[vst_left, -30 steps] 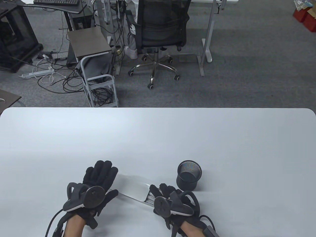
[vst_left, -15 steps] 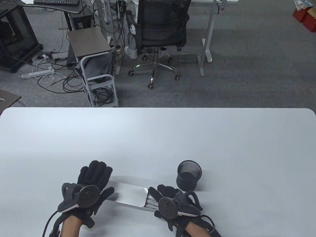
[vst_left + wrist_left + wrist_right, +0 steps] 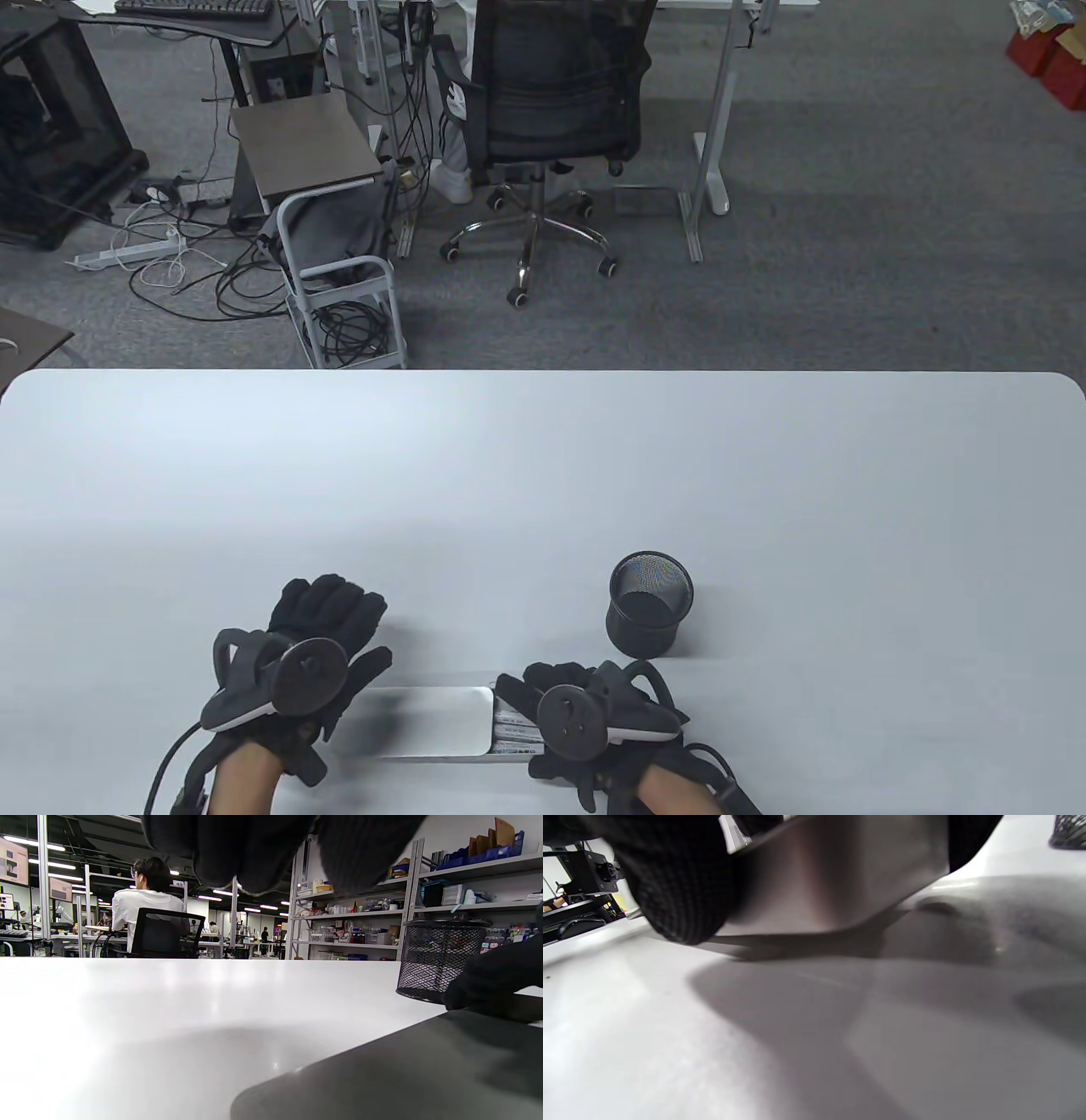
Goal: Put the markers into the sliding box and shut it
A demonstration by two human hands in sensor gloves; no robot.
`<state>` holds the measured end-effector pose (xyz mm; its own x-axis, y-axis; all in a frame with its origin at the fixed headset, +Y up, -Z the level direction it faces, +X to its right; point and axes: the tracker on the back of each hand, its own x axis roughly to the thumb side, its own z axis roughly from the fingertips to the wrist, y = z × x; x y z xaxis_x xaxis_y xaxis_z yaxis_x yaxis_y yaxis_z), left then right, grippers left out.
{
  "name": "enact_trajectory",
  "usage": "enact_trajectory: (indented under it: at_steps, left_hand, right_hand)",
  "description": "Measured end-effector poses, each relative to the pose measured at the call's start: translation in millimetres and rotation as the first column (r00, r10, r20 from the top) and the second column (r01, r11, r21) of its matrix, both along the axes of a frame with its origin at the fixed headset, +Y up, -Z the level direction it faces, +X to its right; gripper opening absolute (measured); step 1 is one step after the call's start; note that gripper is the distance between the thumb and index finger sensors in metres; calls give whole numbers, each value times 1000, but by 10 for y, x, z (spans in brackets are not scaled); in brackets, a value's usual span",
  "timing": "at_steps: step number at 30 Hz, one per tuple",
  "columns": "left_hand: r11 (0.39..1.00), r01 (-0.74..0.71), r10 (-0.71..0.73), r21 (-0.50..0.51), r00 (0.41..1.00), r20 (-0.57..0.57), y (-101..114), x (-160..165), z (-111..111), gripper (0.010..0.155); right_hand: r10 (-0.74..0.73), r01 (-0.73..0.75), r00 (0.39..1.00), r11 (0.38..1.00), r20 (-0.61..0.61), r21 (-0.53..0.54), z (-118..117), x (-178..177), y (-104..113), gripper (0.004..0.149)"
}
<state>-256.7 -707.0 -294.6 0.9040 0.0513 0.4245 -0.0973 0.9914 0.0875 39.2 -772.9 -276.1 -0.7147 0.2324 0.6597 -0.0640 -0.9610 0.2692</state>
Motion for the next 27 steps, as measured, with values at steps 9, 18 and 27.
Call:
enact_trajectory:
  at_steps: [9, 18, 27]
  left_hand:
    - [984, 139, -147, -113, 987, -62, -15, -33, -8, 55]
    - [887, 240, -303, -394, 947, -105, -166, -104, -57, 63]
    - [811, 224, -321, -541, 943, -90, -305, -125, -93, 60]
  right_hand:
    - [58, -58, 998, 998, 14, 2, 13, -24, -60, 65]
    - [70, -69, 997, 997, 20, -26, 8, -24, -45, 68]
    - [70, -69, 997, 997, 22, -31, 5, -25, -35, 67]
